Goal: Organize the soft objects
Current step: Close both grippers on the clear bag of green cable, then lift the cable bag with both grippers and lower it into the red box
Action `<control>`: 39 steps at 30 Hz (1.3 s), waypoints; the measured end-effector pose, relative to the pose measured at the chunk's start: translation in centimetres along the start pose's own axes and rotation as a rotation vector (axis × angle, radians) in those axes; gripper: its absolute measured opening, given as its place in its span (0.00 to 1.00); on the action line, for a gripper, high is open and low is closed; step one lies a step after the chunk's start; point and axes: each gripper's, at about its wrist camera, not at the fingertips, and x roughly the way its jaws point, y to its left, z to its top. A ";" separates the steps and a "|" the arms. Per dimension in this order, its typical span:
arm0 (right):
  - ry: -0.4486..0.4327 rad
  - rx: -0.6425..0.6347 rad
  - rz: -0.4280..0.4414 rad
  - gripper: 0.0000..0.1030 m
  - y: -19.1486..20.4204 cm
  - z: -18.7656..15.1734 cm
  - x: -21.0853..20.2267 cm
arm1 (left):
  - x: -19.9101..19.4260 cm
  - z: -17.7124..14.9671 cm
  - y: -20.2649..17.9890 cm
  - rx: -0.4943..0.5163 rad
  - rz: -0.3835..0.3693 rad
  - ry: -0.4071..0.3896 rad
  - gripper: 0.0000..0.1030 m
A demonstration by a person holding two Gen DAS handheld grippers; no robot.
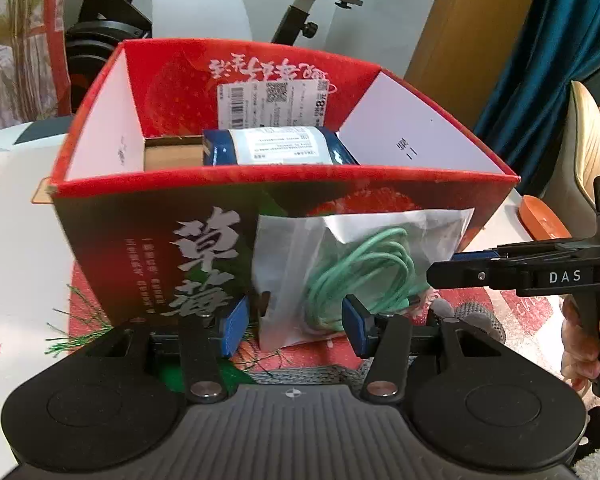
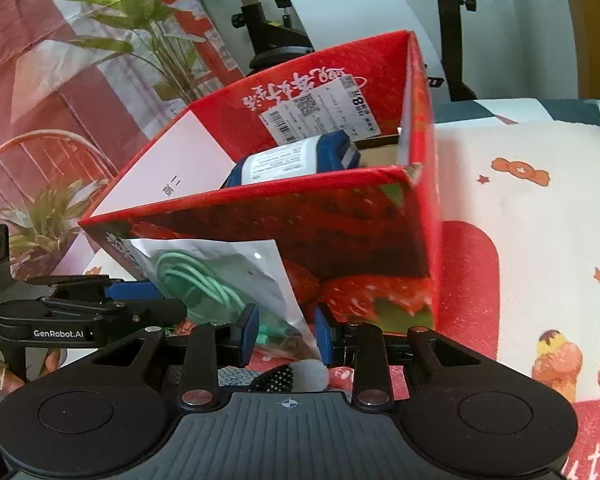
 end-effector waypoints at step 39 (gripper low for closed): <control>-0.080 -0.146 -0.066 0.11 2.9 -0.6 -2.2 | -1.3 -0.5 -0.4 -0.062 0.036 -0.042 0.18</control>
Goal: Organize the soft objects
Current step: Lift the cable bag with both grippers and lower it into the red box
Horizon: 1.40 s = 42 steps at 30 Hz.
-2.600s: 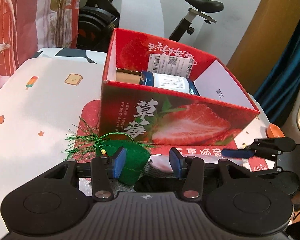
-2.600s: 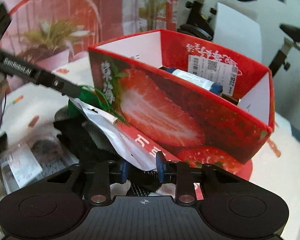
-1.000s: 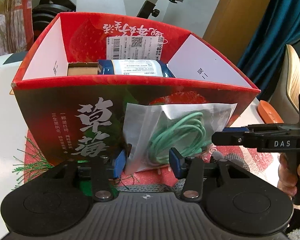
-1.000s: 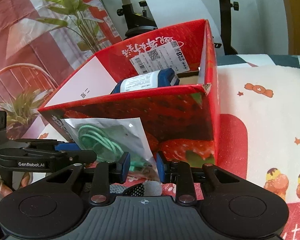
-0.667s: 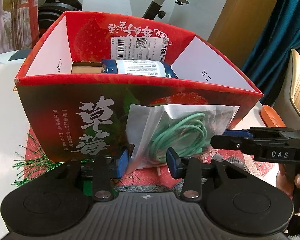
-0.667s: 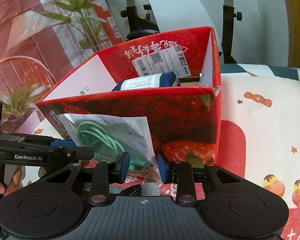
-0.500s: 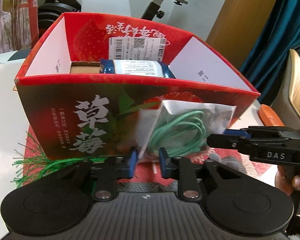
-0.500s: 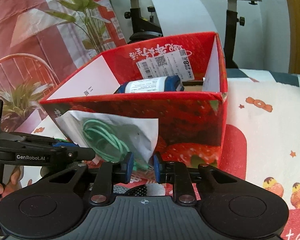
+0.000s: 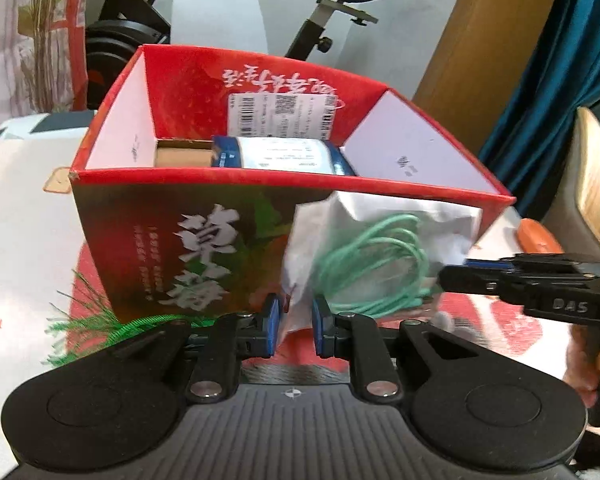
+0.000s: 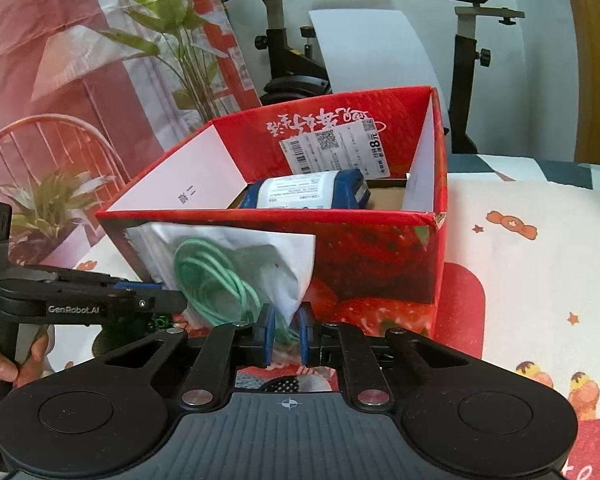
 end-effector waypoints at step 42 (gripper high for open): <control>-0.036 -0.089 0.011 0.09 0.7 0.8 -1.5 | -0.5 0.1 -1.6 0.101 0.014 -0.074 0.05</control>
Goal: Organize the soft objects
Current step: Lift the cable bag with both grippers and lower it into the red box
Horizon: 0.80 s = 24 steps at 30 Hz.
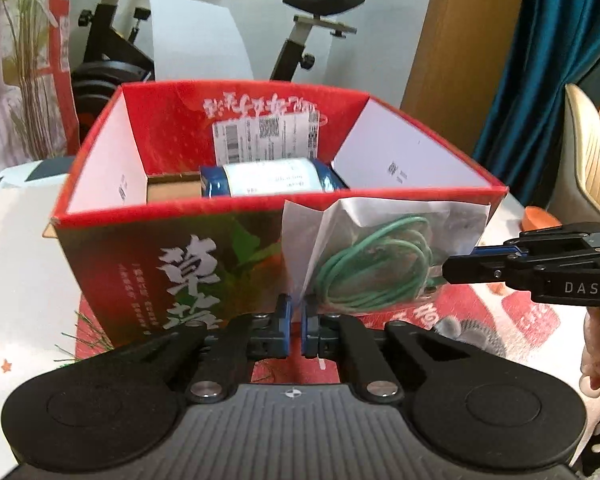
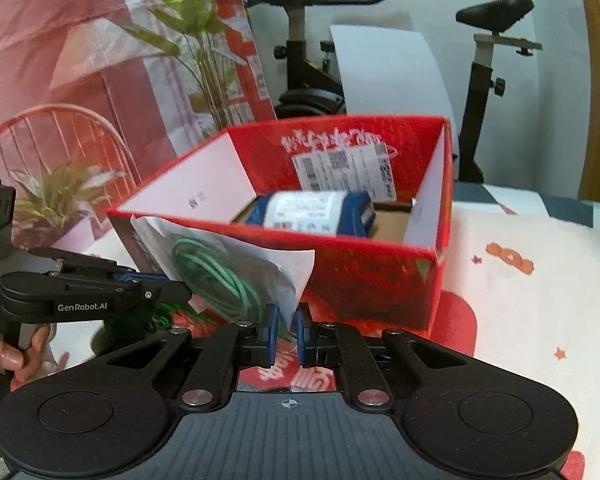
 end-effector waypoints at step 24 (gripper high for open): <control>0.053 0.174 0.063 0.09 -2.0 12.0 4.0 | -2.1 10.1 4.3 -0.094 -0.050 -0.004 0.05</control>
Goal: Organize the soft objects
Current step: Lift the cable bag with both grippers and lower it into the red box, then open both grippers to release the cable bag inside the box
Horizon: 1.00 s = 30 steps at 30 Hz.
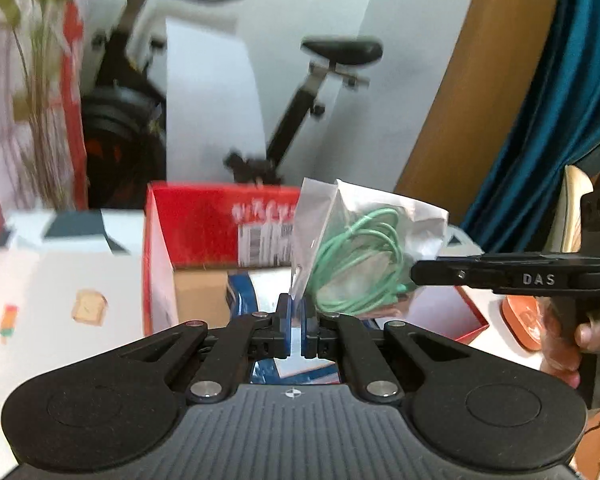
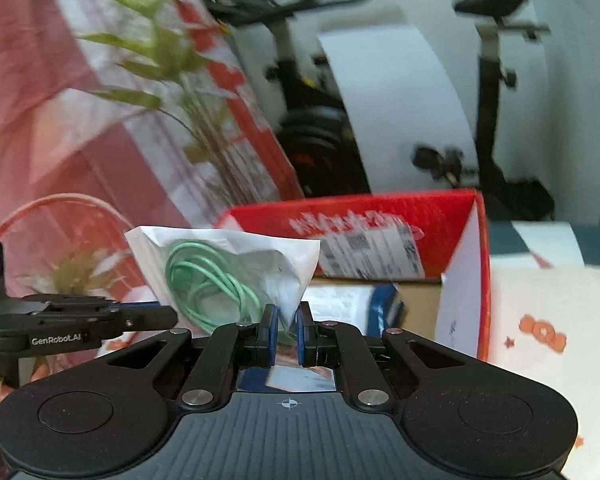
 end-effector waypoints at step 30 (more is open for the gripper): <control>0.408 0.022 -0.270 0.11 -1.2 -0.7 11.2 | 7.5 -0.2 1.2 0.021 0.042 0.293 0.09</control>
